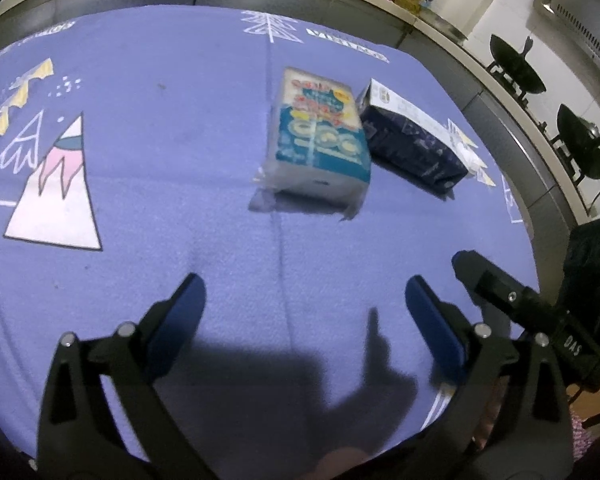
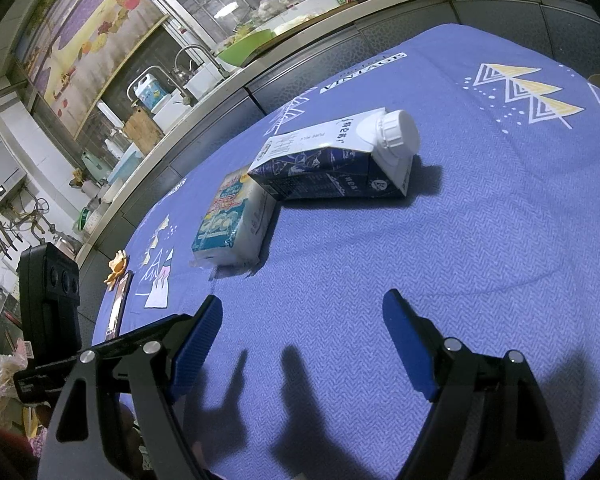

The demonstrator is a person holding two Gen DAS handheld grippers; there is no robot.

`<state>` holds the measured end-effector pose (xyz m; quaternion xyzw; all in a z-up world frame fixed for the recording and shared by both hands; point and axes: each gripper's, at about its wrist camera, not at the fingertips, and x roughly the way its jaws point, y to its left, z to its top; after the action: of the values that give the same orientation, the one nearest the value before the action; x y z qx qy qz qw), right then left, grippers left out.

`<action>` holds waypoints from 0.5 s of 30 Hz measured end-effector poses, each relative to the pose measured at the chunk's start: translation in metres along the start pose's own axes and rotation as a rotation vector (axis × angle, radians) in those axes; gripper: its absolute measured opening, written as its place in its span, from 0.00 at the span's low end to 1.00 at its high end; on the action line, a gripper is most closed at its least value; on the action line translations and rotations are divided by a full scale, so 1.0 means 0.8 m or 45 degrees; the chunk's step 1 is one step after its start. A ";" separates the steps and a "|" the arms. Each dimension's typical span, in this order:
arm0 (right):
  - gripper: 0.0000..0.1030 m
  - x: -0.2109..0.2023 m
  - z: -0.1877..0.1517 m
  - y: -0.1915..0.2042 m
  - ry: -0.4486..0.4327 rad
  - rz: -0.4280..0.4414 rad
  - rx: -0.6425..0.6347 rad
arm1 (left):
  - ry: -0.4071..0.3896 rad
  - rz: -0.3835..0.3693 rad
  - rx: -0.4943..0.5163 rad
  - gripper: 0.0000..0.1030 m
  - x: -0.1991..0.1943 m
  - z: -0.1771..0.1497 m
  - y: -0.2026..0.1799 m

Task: Collect trash
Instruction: 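Move both open tools back over the sponge package and milk carton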

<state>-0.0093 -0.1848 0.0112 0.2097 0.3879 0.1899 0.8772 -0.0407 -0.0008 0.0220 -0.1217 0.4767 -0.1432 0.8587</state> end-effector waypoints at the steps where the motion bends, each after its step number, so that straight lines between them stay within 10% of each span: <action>1: 0.76 0.000 -0.001 0.000 0.000 0.000 0.001 | 0.001 0.001 0.001 0.94 0.000 0.000 0.000; 15: 0.76 0.000 -0.002 0.000 -0.002 -0.001 0.002 | 0.012 0.024 0.019 0.94 0.004 0.001 -0.005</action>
<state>-0.0103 -0.1843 0.0103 0.2103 0.3875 0.1892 0.8774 -0.0388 -0.0058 0.0215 -0.1101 0.4807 -0.1392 0.8587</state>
